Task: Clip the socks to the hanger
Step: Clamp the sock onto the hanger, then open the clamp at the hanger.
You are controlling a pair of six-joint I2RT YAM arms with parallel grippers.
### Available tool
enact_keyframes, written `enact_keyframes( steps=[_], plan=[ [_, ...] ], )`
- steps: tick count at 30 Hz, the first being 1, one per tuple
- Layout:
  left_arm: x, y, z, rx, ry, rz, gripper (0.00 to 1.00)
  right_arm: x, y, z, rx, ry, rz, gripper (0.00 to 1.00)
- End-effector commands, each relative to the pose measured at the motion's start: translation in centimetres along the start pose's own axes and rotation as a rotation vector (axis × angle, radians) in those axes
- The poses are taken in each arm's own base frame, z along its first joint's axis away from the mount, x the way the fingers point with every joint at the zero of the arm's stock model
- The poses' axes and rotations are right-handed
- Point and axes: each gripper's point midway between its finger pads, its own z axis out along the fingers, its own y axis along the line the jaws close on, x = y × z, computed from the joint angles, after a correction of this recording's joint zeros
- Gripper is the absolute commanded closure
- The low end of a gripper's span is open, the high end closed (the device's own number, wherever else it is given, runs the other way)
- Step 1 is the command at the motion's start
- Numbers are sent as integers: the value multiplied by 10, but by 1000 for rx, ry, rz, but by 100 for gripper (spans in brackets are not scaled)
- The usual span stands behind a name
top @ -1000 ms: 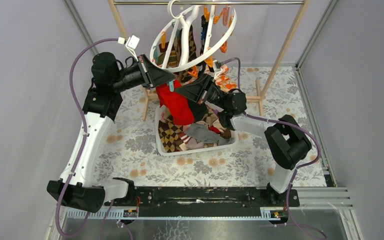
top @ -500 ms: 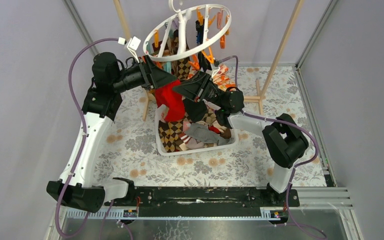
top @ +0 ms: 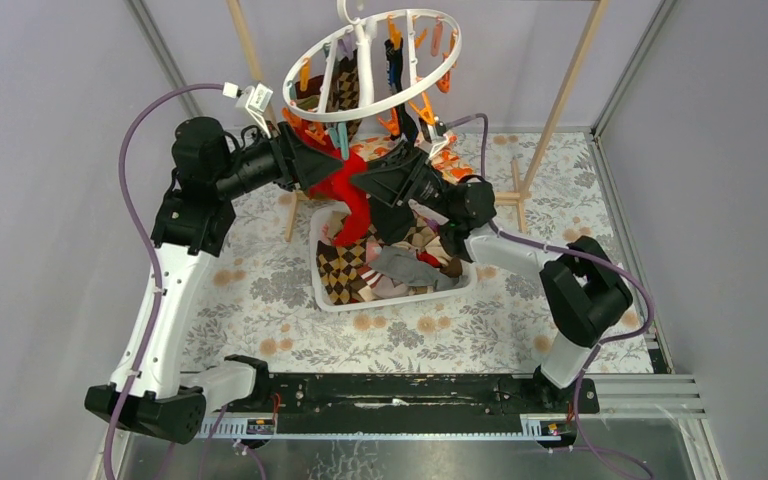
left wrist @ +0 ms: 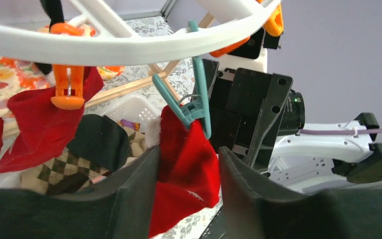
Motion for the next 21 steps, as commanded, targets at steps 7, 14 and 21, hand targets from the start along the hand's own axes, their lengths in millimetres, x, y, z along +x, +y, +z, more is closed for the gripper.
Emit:
enact_keyframes(
  steps=[7, 14, 21],
  plan=[
    [-12, 25, 2, -122, -53, 69, 86, 2, 2, -33, 128, -64, -93, 14],
    [-30, 30, -9, -211, -106, 146, 90, 3, -22, -72, 362, -90, -197, 12],
    [-30, 35, -12, -244, -106, 160, 90, -35, -7, -56, 382, -146, -382, 14]
  ],
)
